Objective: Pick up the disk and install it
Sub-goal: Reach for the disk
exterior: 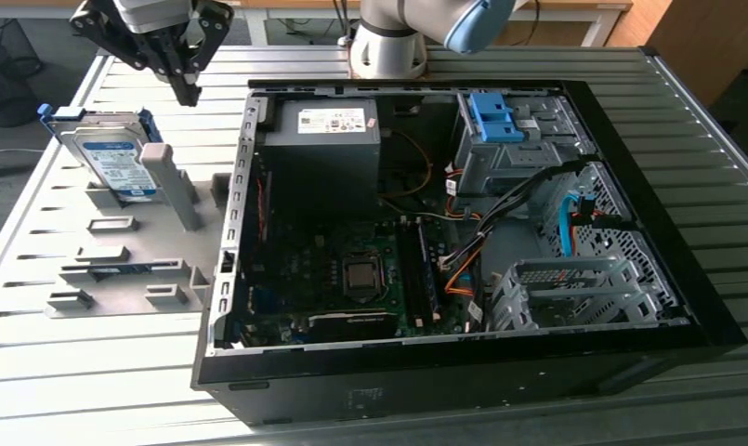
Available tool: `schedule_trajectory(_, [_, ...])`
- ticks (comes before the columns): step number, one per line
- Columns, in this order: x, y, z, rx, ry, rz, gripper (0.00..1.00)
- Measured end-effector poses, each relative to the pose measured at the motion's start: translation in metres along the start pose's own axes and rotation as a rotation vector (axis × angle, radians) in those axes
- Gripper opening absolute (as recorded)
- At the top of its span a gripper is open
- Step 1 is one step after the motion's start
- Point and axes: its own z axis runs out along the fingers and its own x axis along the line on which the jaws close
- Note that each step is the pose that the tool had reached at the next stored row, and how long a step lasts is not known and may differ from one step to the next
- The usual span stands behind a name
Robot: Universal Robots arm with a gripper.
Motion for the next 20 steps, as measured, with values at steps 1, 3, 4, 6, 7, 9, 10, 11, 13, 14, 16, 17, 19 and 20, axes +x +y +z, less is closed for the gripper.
schedule_trajectory(1, [0.0001,0.0,0.0,0.0001,0.0001,0.0,0.11])
schedule_trajectory(3, [0.0001,0.0,0.0,0.0,0.0001,0.0,0.11])
schedule_trajectory(4, [0.0001,0.0,0.0,0.0,0.0001,0.0,0.11])
schedule_trajectory(6, [0.0009,-0.0001,0.0,0.0,0.0001,0.0,0.11])
schedule_trajectory(7, [0.0012,-0.0001,0.0,0.0,0.0001,0.0,0.11])
schedule_trajectory(9, [0.0022,-0.0001,0.0,0.0,0.0001,0.0,0.11])
schedule_trajectory(10, [0.0028,-0.0002,0.0,0.0,0.0001,0.0,0.11])
schedule_trajectory(11, [0.0034,-0.0002,0.0,0.0,0.0001,0.0,0.11])
schedule_trajectory(13, [0.0046,-0.0002,-0.0001,0.0,0.0001,0.0,0.11])
schedule_trajectory(14, [0.0052,-0.0002,0.0,0.0,0.0001,0.0,0.11])
schedule_trajectory(16, [0.0062,-0.0002,-0.0001,0.0,0.0001,0.0,0.11])
schedule_trajectory(17, [0.0069,-0.0002,-0.0001,0.0,0.0002,0.0,0.11])
schedule_trajectory(19, [0.008,-0.0002,0.0,0.0,0.0001,0.0,0.11])
schedule_trajectory(20, [0.0085,-0.0002,0.0,0.0,0.0,0.0,0.11])
